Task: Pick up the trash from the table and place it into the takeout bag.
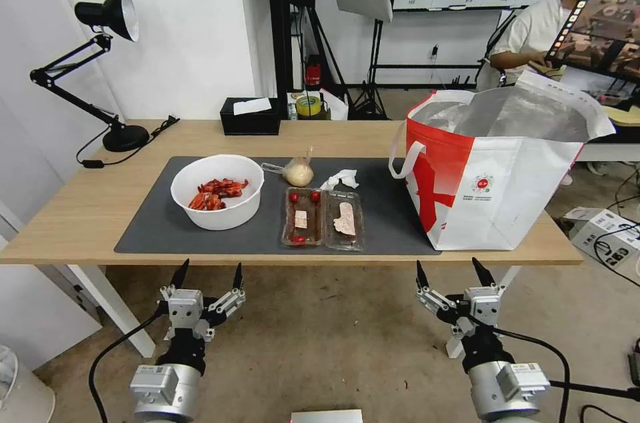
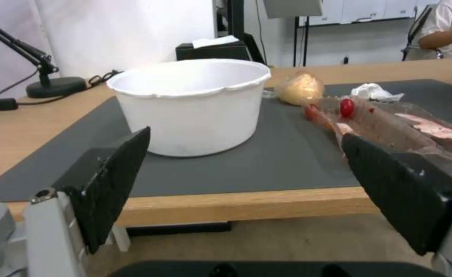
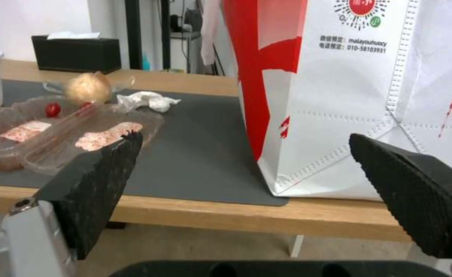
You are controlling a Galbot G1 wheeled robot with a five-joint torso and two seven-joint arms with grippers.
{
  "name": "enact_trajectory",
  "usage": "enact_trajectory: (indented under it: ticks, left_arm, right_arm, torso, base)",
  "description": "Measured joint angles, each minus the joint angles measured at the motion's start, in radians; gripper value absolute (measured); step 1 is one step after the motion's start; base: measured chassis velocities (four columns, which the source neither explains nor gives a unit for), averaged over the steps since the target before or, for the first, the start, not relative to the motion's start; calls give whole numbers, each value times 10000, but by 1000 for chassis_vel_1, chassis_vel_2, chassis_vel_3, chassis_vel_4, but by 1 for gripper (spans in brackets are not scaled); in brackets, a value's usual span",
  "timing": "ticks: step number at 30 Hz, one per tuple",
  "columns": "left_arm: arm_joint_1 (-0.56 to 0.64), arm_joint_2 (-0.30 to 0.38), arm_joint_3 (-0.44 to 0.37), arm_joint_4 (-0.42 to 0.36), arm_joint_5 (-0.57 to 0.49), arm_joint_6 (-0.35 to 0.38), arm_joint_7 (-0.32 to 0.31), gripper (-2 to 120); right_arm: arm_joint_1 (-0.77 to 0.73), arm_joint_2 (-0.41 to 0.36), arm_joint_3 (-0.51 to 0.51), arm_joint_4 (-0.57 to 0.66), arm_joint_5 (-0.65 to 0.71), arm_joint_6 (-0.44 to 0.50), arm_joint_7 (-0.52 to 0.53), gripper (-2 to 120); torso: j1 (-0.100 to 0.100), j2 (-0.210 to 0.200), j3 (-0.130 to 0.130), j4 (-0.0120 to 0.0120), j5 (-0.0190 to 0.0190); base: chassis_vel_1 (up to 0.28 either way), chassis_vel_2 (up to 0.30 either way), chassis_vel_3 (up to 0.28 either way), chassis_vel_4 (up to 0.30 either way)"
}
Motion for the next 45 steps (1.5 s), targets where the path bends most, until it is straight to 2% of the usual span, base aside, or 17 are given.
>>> enact_trajectory:
  ticks: [21,24,27,32,35,36,38,41,43,44,45]
  left_arm:
    - [-1,2,0,0,-11,14,1,100]
    - [-24,41,0,-26,-170,270,-95,100]
    - [-134,221,-9,-195,-809,1313,-544,100]
    - [-168,291,-8,-247,-1088,1761,-671,100]
    - [-279,466,-7,-348,-1755,2733,-984,100]
    - [-279,466,-7,-348,-1755,2733,-984,100]
    - [-400,571,8,-319,-2236,2969,-1185,100]
    - [-411,572,15,-314,-2355,2867,-1226,100]
    - [-414,571,10,-319,-2410,2745,-1237,100]
    - [-423,572,5,-330,-2483,2610,-1232,100]
    - [-432,576,-5,-333,-2534,2463,-1215,100]
  right_arm:
    - [12,-40,8,3,55,-41,0,100]
    - [103,-320,123,46,475,-420,-26,100]
    - [361,-1031,418,181,1545,-1371,-146,100]
    - [474,-1402,510,210,1958,-1754,-188,100]
    - [718,-1988,733,292,2888,-2617,-311,100]
    - [718,-1988,733,292,2888,-2617,-311,100]
    - [926,-2504,918,365,3705,-3372,-419,100]
    - [1090,-2894,1061,419,4303,-3932,-499,100]
    - [1246,-3055,1012,351,4639,-3887,-657,100]
    - [1390,-3057,823,238,4806,-3583,-855,100]
    - [1453,-3053,747,162,4891,-3346,-961,100]
  torso:
    - [0,0,0,0,0]
    - [0,0,0,0,-1]
    - [0,0,0,0,1]
    - [0,0,0,-1,1]
    - [0,0,0,1,2]
    - [0,0,0,1,2]
    - [0,0,0,-1,1]
    - [0,0,1,0,1]
    - [0,1,0,0,-9]
    - [0,0,1,2,7]
    - [1,-1,1,2,6]
  base:
    - [0,0,0,0]
    - [0,0,0,0]
    - [0,0,0,0]
    - [0,0,0,0]
    - [0,0,0,0]
    - [0,0,0,0]
    - [0,0,0,0]
    - [0,0,0,0]
    - [0,0,0,0]
    - [0,0,0,0]
    - [0,0,0,0]
